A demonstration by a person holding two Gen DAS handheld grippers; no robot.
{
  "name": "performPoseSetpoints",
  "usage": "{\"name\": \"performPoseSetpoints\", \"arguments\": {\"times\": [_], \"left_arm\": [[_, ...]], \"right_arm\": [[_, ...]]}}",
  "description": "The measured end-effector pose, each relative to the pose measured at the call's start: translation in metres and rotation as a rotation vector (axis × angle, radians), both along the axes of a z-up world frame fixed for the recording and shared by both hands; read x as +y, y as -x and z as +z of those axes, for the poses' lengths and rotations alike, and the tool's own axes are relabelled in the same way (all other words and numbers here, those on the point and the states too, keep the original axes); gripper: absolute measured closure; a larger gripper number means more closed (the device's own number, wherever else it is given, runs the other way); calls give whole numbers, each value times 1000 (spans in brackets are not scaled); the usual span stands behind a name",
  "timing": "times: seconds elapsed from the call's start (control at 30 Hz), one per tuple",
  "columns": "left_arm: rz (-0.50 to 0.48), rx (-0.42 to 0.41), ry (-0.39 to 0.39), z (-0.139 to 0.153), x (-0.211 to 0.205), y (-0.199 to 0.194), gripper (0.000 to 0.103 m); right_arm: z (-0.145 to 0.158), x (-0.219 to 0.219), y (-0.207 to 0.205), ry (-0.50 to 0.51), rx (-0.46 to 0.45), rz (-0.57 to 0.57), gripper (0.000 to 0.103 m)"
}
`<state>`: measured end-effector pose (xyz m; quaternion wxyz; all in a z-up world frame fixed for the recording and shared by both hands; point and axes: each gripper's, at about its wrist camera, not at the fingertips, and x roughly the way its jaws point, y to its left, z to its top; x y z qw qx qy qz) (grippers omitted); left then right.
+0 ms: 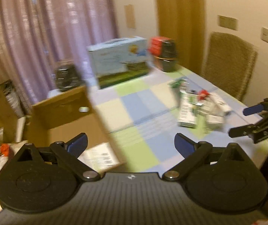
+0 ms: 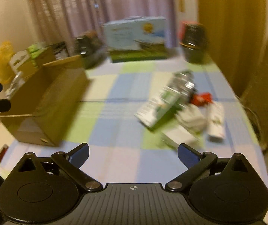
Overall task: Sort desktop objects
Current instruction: 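Move both open tools back over the items on the table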
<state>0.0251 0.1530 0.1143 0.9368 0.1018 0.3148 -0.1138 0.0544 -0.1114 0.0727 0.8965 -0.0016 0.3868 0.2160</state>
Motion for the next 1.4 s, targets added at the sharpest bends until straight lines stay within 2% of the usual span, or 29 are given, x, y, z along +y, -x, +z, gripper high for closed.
{"name": "performPoseSetpoints", "arguments": {"times": [0.13, 0.27, 0.43, 0.53, 0.8, 1.07, 1.4], "left_arm": [[-37, 52, 12, -12, -43, -5, 6], [-78, 62, 6, -29, -77, -11, 6], [-106, 51, 49, -45, -97, -19, 1], [-153, 42, 26, -52, -109, -23, 1], [-211, 93, -77, -72, -129, -38, 1], [-194, 141, -55, -84, -130, -59, 1], [-208, 159, -80, -98, -141, -86, 1]], "right_arm": [[-1, -36, 6, 10, 0, -63, 3], [-2, -64, 11, 1, -2, -109, 3], [-6, -79, 8, -14, 9, -129, 2], [-10, -82, 6, -18, 17, -132, 2], [-19, -81, -7, -12, 41, -107, 2], [-33, -84, -18, -11, 68, -124, 2], [-42, -88, -32, -10, 84, -125, 2]]}}
